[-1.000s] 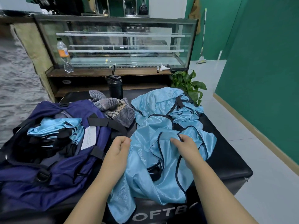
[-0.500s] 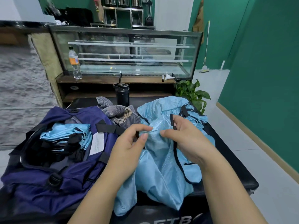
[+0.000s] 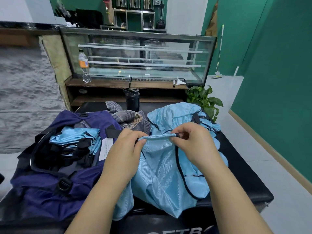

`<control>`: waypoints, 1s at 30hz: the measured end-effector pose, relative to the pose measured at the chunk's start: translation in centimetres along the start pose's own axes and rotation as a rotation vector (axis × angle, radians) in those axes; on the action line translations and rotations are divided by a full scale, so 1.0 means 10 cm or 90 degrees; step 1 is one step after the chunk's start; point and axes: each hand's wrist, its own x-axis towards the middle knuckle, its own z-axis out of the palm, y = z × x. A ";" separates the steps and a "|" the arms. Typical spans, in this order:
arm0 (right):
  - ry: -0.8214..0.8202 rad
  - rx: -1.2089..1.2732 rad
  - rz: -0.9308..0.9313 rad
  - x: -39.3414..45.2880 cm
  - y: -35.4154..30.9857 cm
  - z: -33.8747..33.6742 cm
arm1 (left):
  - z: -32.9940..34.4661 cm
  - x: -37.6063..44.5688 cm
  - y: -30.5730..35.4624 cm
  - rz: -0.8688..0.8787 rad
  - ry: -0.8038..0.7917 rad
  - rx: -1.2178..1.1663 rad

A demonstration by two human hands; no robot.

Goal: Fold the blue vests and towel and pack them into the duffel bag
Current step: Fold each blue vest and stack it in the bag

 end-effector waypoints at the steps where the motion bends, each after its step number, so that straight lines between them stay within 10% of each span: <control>1: 0.011 -0.002 -0.008 0.00 0.02 0.02 | 0.01 0.00 -0.02 -0.007 -0.001 0.001; 10: -0.040 0.278 0.025 0.00 0.07 0.19 | 0.11 0.00 0.08 -0.191 0.020 -0.433; 18: -0.146 0.293 0.041 -0.06 0.24 0.25 | 0.26 0.00 0.18 -0.144 0.083 -0.335; 25: -0.026 -0.039 0.236 -0.11 1.24 0.11 | 0.36 -0.01 0.22 -0.145 0.076 -0.297; 30: -0.189 -0.287 0.455 -0.25 1.89 0.13 | 0.46 -0.01 0.28 -0.117 0.042 -0.303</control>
